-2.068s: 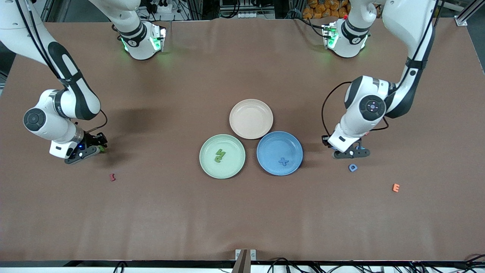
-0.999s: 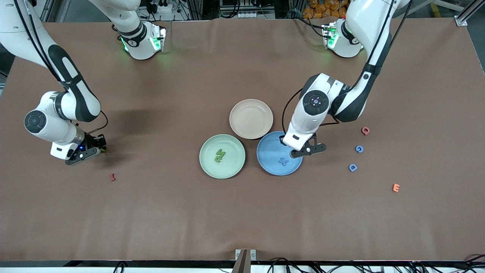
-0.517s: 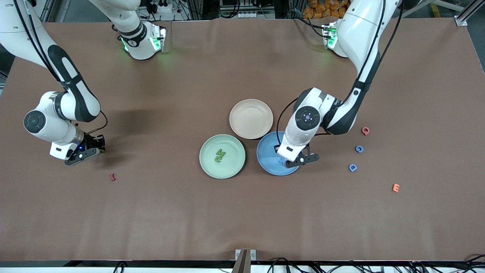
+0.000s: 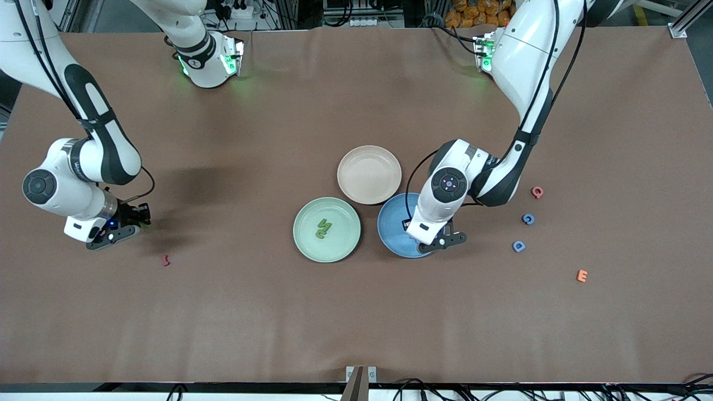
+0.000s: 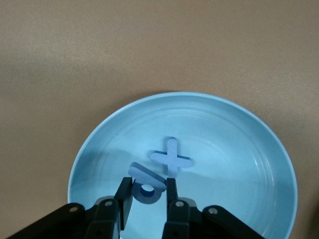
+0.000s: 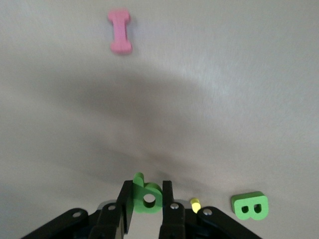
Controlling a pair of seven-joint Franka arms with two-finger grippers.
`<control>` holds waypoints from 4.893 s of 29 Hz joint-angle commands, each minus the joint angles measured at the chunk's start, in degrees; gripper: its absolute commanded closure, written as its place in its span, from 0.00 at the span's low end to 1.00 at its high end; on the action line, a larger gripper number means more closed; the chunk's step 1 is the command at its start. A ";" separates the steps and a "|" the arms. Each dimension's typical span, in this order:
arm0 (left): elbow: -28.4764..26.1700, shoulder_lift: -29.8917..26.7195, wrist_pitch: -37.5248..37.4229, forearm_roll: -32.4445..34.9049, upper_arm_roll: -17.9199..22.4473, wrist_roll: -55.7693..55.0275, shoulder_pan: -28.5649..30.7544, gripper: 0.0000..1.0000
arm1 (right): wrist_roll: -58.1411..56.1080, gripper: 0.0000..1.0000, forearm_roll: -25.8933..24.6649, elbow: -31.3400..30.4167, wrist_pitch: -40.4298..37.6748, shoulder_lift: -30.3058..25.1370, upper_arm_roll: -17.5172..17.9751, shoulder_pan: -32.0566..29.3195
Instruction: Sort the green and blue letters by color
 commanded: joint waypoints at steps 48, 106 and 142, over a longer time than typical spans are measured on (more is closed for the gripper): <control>5.48 -8.70 -14.88 -1.47 -0.25 -12.78 -9.32 0.84 | 21.74 0.00 2.72 -5.33 12.05 1.10 -12.77 -3.38; 35.72 12.56 -25.61 -8.15 -0.16 -45.31 -28.31 0.84 | 33.19 0.22 1.84 -10.60 25.42 8.57 -17.86 0.84; 32.39 11.78 -22.09 -3.32 0.80 -40.84 -25.07 0.14 | 33.10 0.43 1.75 -10.34 26.91 9.98 -18.92 1.63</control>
